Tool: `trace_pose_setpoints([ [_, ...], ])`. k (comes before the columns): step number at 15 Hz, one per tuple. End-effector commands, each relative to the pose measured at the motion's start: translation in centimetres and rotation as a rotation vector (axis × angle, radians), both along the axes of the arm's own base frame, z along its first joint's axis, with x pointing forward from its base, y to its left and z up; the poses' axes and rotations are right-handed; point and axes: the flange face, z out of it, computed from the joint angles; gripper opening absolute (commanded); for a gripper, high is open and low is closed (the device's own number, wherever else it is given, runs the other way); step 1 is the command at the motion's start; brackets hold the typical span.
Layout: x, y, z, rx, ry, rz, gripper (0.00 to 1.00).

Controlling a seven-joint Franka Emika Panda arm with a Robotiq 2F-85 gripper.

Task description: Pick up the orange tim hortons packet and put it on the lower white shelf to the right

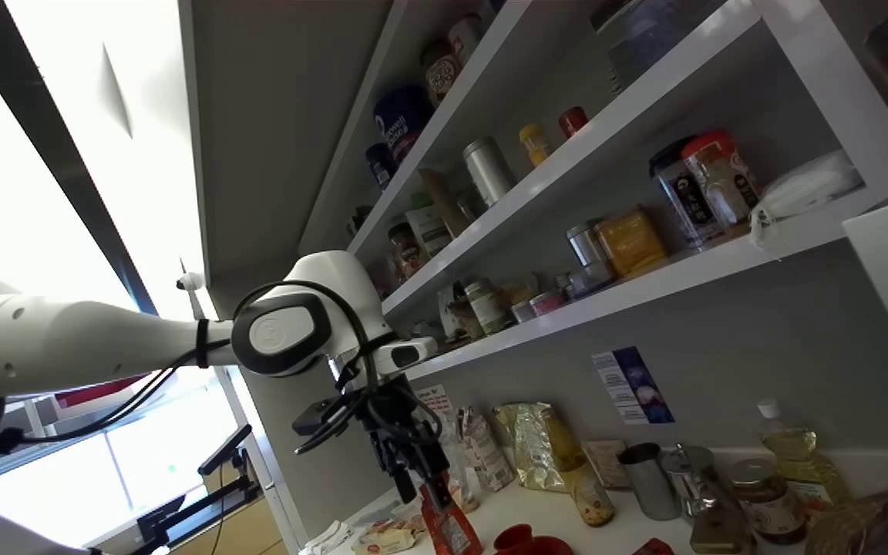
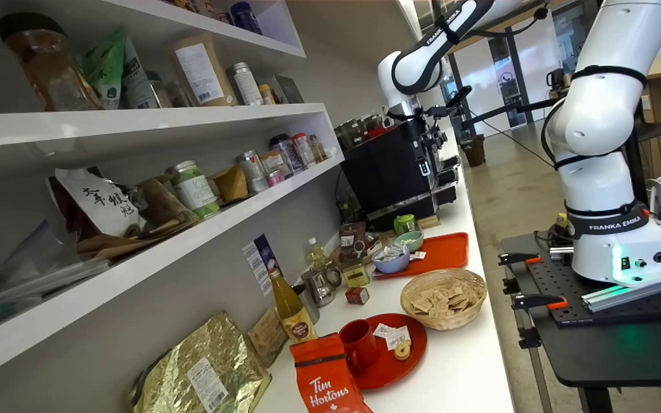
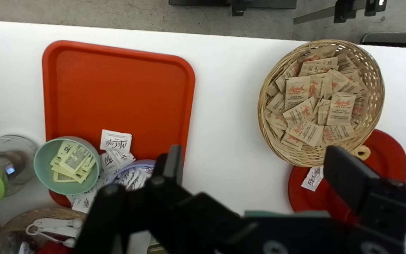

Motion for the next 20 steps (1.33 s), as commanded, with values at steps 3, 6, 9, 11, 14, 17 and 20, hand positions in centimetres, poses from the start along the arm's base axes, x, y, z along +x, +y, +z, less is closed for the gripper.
trace_pose_setpoints([
  [3,-0.4,0.6,-0.2,0.007,0.006,0.020,1.00],
  [6,-0.7,2.7,-1.0,0.027,0.031,0.072,1.00],
  [9,-0.9,6.7,-2.6,0.035,0.057,0.148,1.00],
  [11,-1.5,10.1,-3.8,0.032,0.066,0.202,1.00],
  [14,-2.9,15.5,-5.8,-0.004,0.043,0.254,1.00],
  [17,-1.6,22.2,-5.8,-0.021,-0.018,0.295,1.00],
  [20,-2.4,29.3,-6.6,-0.018,-0.065,0.305,1.00],
])
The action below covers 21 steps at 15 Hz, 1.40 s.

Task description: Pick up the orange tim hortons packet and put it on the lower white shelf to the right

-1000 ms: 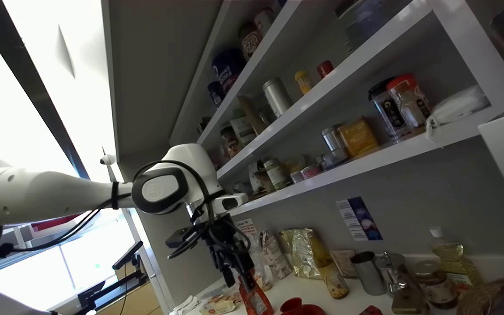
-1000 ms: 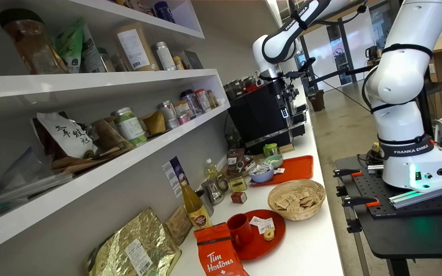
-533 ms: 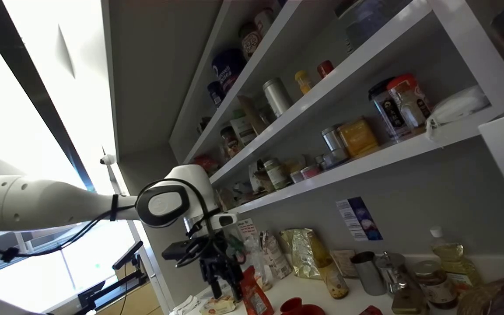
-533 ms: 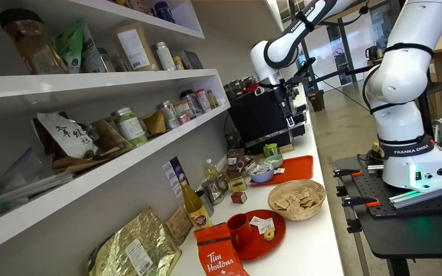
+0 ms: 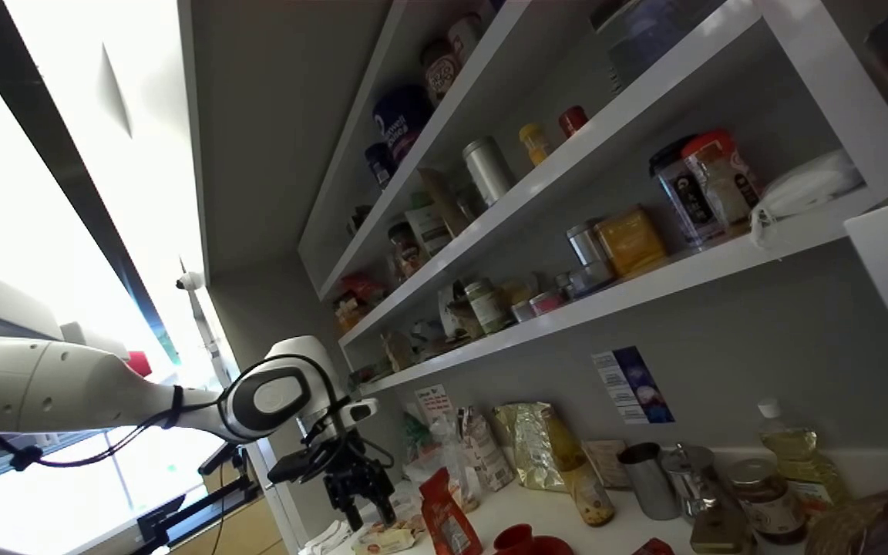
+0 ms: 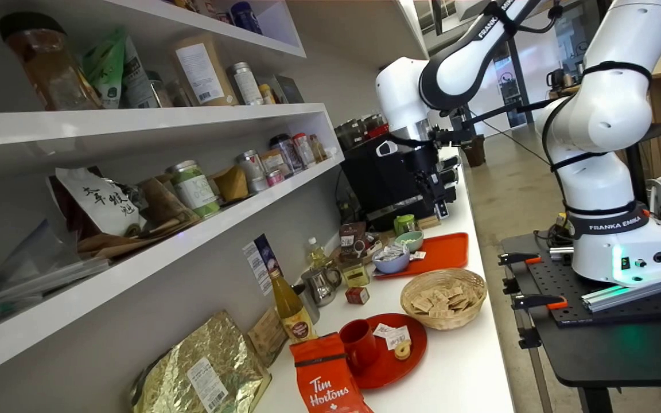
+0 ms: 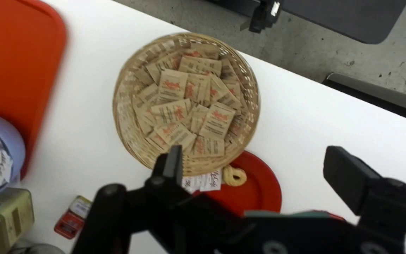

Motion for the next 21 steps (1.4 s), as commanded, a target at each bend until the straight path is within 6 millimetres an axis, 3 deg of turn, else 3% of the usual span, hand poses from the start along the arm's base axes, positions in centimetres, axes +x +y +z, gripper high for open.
trace_pose_setpoints([
  [1,-1.0,7.9,-1.4,0.023,-0.042,-0.004,1.00],
  [5,-4.0,15.5,-4.6,0.048,-0.021,-0.008,1.00],
  [8,-4.6,18.4,-7.8,0.067,-0.007,-0.030,1.00],
  [12,-0.9,20.2,-10.9,0.150,-0.070,-0.096,1.00],
  [16,2.2,22.0,-12.9,0.279,-0.194,-0.109,1.00],
  [19,3.3,23.1,-14.0,0.362,-0.288,-0.077,1.00],
  [21,4.1,22.8,-14.8,0.390,-0.349,-0.025,1.00],
])
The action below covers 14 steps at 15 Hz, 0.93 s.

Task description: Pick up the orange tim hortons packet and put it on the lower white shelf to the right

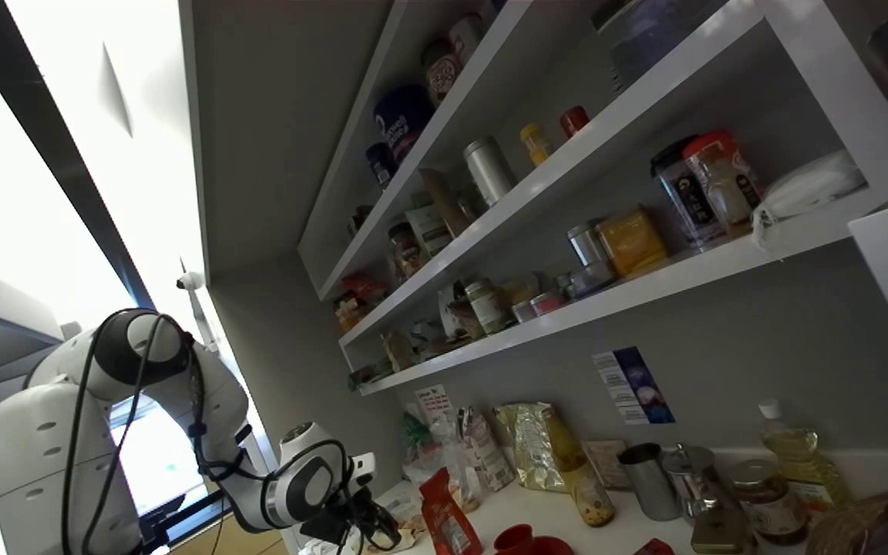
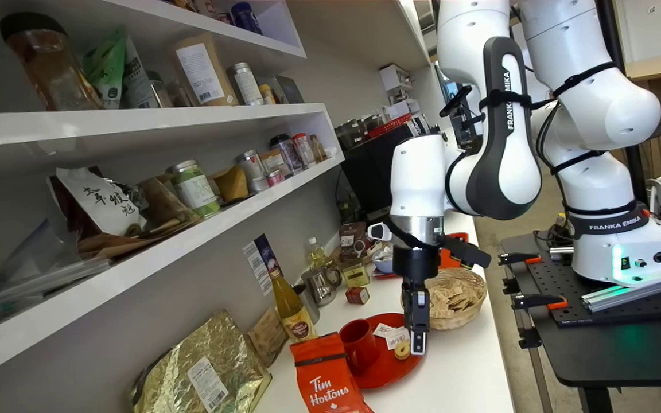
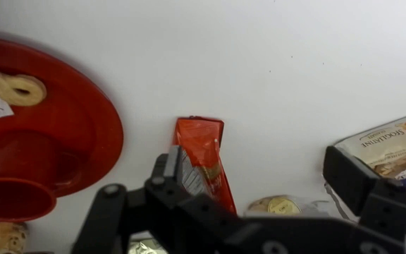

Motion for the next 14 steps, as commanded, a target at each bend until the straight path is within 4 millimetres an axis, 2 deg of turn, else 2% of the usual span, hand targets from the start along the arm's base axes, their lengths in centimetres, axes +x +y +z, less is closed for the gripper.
trace_pose_setpoints([
  [1,2.0,-0.3,-2.2,0.036,-0.101,0.058,1.00],
  [3,3.3,-1.8,-3.6,0.025,-0.186,0.093,1.00],
  [5,4.7,-2.5,-5.4,0.017,-0.266,0.115,1.00],
  [9,5.9,-1.5,-7.6,0.055,-0.304,0.136,1.00],
  [14,7.8,0.4,-8.4,0.093,-0.335,0.147,1.00],
])
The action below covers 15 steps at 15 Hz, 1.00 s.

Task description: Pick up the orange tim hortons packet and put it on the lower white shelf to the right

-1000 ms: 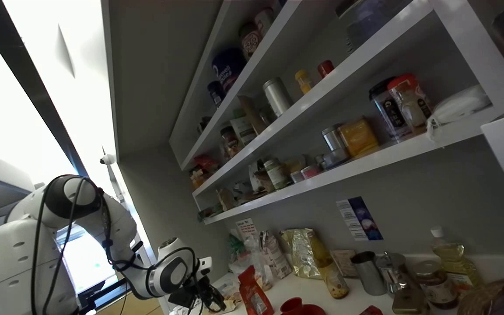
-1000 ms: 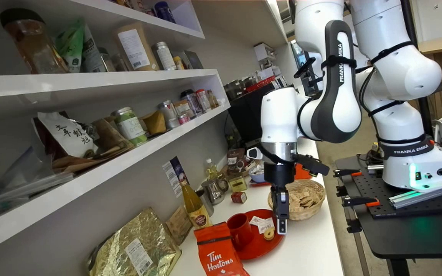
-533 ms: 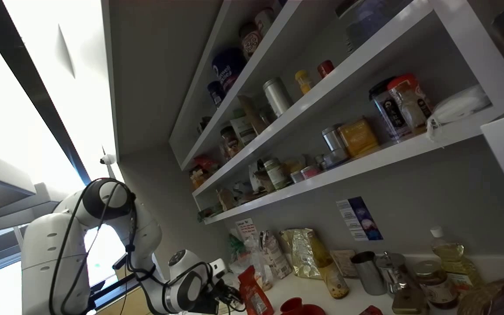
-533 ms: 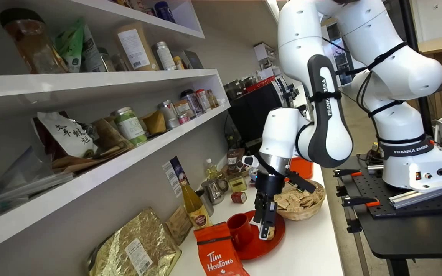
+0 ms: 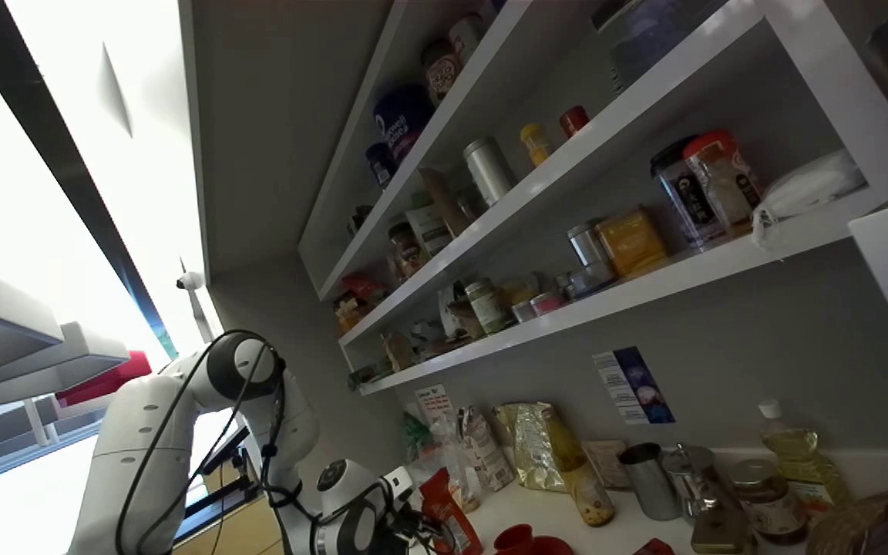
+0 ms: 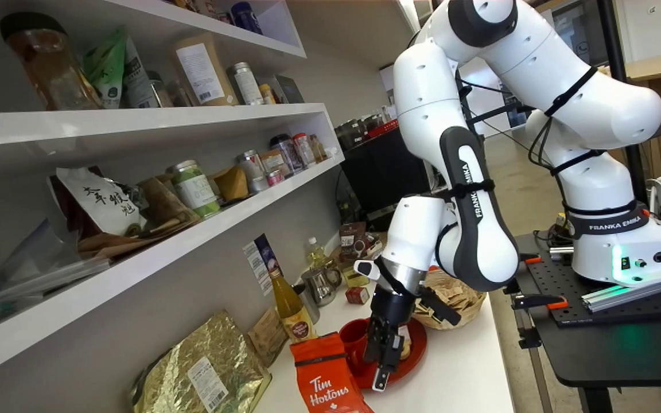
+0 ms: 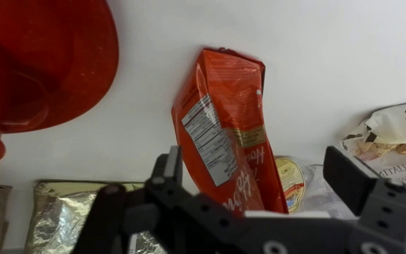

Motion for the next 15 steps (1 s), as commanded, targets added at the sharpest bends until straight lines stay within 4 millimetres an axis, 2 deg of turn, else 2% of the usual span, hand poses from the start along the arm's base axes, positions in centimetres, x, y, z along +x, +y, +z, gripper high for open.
trace_pose_setpoints([
  [1,2.0,1.3,-0.5,0.036,-0.051,0.020,1.00],
  [7,2.3,2.5,-0.8,0.082,-0.083,0.084,1.00],
  [8,2.5,2.4,-0.9,0.084,-0.098,0.097,0.75],
  [10,3.0,2.2,-1.1,0.086,-0.131,0.111,0.67],
  [15,4.5,1.3,-1.7,0.095,-0.185,0.127,0.28],
])
